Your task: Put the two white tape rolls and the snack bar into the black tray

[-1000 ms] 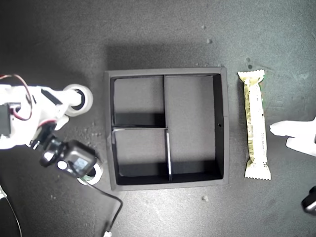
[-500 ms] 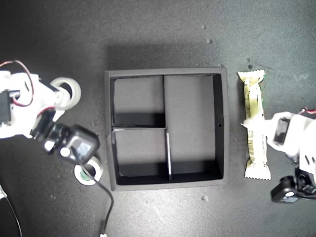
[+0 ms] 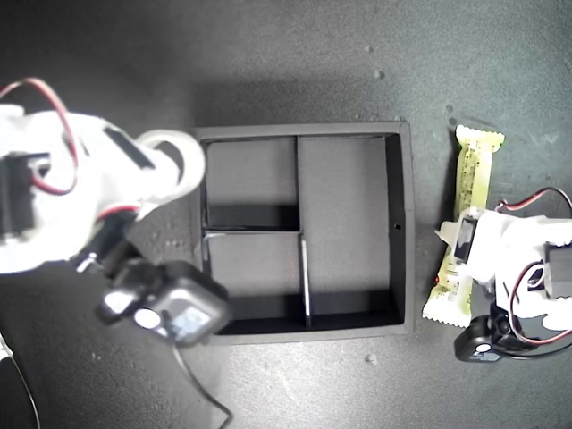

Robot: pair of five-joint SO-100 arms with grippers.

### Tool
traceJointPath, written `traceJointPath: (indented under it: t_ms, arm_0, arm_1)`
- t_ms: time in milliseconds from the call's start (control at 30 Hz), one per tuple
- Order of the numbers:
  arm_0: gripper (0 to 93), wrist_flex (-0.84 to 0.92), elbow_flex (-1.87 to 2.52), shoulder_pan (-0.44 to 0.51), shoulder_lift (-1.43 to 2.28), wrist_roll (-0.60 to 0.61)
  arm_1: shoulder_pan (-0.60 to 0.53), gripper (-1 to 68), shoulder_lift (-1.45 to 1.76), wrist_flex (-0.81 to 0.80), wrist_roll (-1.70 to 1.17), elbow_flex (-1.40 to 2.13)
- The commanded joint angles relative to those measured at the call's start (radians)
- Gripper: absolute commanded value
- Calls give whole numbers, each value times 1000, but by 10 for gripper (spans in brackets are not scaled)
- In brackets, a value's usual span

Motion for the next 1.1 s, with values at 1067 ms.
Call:
traceJointPath:
  t_ms: [1067]
  arm_0:
    - [72, 275, -847, 28, -729, -44]
  arm_1:
    - [-60, 165, -305, 331, -224, -1074]
